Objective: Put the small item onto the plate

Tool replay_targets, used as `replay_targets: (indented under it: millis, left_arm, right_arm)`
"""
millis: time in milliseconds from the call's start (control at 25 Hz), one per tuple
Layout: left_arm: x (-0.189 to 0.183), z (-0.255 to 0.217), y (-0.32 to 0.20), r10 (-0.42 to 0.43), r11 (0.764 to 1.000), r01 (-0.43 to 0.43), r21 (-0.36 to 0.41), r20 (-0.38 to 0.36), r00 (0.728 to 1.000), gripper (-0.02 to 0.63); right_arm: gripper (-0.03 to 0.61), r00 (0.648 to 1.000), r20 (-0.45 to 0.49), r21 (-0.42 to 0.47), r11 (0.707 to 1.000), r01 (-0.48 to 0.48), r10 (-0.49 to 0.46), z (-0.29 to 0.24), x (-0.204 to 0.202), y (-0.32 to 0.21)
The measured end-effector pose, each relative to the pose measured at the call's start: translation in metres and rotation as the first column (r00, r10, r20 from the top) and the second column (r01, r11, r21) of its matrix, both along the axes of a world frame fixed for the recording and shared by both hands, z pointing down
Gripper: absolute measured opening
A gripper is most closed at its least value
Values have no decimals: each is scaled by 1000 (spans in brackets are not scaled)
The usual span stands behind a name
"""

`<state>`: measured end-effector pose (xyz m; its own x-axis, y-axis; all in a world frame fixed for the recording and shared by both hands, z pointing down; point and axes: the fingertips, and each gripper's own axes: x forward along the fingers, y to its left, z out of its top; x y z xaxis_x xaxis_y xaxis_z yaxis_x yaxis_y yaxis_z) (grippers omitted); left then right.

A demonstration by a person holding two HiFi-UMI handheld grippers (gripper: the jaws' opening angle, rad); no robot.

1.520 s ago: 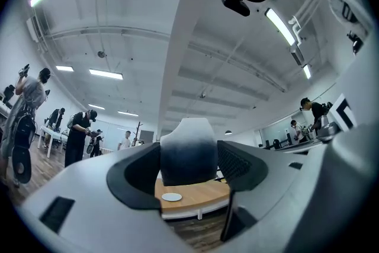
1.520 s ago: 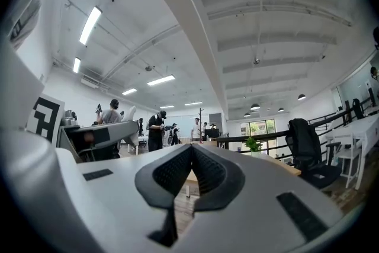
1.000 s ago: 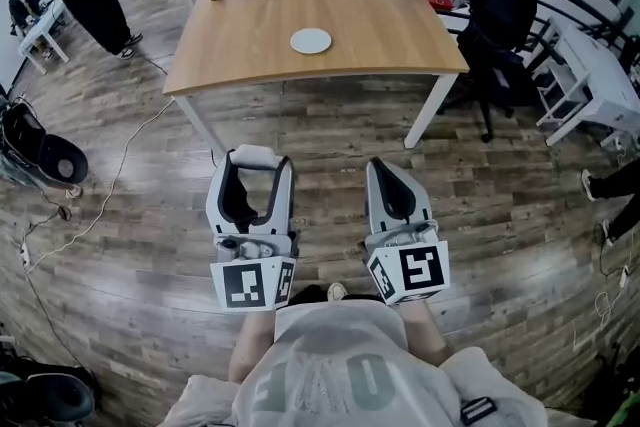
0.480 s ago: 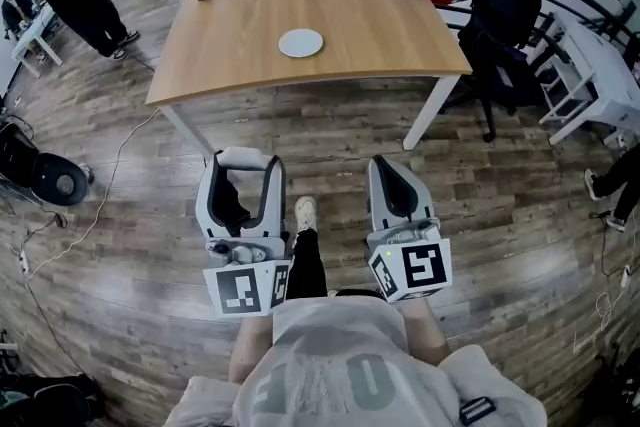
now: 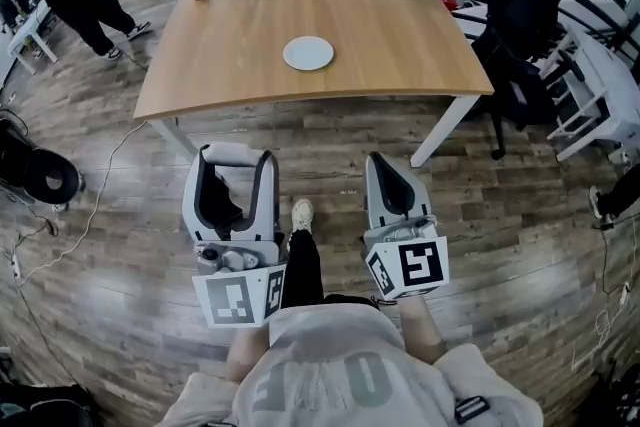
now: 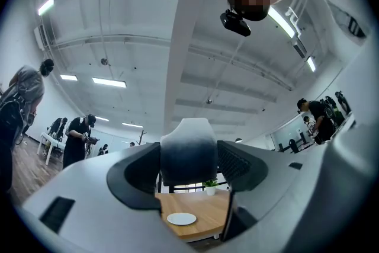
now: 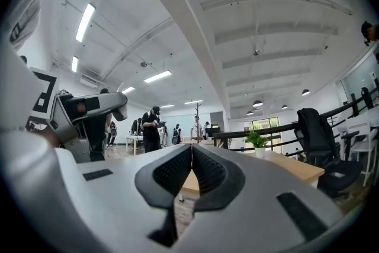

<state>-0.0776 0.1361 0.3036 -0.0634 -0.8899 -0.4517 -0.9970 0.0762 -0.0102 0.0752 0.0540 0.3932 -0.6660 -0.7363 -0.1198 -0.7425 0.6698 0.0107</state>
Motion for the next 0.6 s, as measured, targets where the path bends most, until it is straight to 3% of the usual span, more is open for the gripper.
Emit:
replay_targets:
  millis: [280, 600]
  left_arm:
    - [-57, 2, -100, -4, 998, 2, -63, -32, 999, 305]
    - [-100, -47, -236, 81, 997, -81, -10, -10, 997, 306]
  right_arm:
    - [18, 998, -63, -70, 998, 7, -11, -1, -58, -78]
    - [18, 997, -82, -16, 1000, 10, -11, -51, -136, -202]
